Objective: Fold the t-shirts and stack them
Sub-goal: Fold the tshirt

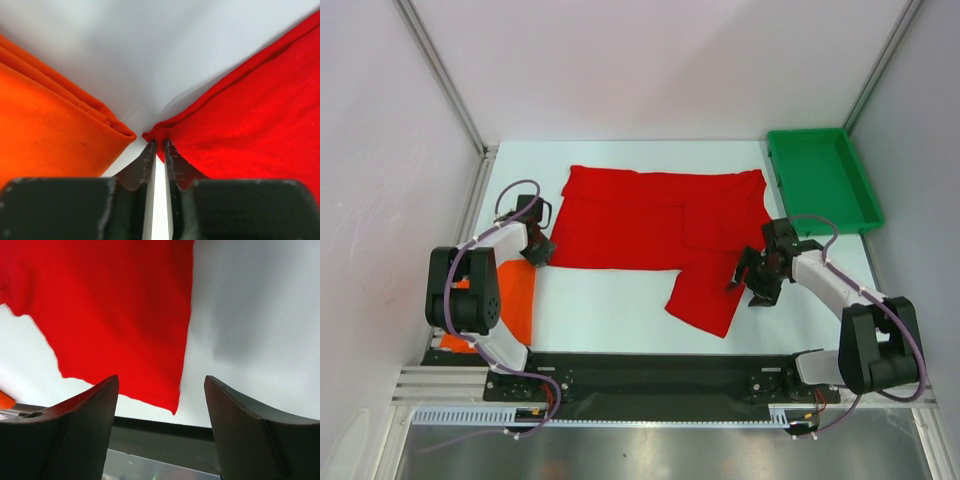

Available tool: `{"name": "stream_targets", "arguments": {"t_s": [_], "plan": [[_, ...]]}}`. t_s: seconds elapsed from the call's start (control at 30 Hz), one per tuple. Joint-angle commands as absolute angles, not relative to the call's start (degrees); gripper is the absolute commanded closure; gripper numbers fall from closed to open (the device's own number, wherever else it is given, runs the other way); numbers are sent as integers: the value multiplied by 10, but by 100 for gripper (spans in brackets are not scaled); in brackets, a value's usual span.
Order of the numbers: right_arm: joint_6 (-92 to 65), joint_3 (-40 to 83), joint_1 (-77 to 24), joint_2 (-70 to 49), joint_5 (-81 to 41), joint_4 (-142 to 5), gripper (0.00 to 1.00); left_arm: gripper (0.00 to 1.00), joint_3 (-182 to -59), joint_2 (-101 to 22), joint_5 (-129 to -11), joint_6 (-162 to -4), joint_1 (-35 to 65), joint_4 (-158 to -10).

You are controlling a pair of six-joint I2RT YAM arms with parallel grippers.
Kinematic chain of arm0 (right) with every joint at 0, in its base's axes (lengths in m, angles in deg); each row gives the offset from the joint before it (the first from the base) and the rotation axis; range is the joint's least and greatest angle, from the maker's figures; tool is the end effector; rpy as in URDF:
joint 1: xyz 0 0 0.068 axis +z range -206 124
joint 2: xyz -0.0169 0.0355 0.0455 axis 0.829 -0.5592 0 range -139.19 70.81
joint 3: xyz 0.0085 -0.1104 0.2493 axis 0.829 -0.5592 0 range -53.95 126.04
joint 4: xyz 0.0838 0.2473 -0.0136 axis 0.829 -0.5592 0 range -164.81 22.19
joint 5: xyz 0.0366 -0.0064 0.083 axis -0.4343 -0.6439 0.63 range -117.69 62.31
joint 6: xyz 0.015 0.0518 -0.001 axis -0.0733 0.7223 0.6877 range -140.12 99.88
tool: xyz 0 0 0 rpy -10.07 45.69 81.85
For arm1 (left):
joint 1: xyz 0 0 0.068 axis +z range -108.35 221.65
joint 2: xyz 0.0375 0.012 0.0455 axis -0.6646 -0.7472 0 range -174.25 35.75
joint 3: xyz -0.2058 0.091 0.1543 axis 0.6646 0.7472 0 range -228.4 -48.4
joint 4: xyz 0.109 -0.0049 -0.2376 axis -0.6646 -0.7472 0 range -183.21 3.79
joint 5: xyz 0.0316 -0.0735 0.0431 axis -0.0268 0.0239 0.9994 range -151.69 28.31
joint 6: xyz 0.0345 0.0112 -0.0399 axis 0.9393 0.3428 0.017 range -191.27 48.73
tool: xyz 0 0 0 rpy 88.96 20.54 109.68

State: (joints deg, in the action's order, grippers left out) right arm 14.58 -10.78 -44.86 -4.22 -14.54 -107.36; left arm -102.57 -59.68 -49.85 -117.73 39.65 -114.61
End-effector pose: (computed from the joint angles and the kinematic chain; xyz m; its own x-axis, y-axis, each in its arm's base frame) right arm 0.2204 0.0516 0.1871 -0.9122 0.3854 -0.1395 0.3162 0.8783 0.3587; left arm 0.3067 -0.0035 0.1579 -0.6186 -0.6883 -0.3789 -0.7048 0.6992 -0.1195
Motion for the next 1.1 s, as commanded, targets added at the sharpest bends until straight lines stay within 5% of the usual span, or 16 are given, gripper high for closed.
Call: {"name": "stream_targets", "arguments": {"t_s": [0.0,0.17,0.27,0.3,0.47,0.57,0.83,1.07], "plan": [[175,-114,-448,-66,-147,-1033,25,87,-1019,-629,-513,-1165,395,-1117],[176,-119,-446,-80,-149,-1017,25,96,-1014,-618,-513,-1153,395,-1106],[179,-119,-445,-80,-145,-1016,24,80,-1005,-595,-508,-1155,395,-1110],[179,-121,-446,-79,-144,-1015,24,66,-1002,-589,-506,-1156,395,-1111],[181,-134,-444,-75,-139,-1009,24,56,-993,-585,-507,-1156,396,-1111],[192,-139,-445,-76,-144,-1009,24,58,-999,-607,-513,-1154,396,-1110],[197,-143,-444,-65,-179,-1019,25,98,-1015,-622,-529,-1122,397,-1101],[195,-155,-440,-94,-202,-957,36,100,-1006,-590,-534,-1113,397,-1104]]}}
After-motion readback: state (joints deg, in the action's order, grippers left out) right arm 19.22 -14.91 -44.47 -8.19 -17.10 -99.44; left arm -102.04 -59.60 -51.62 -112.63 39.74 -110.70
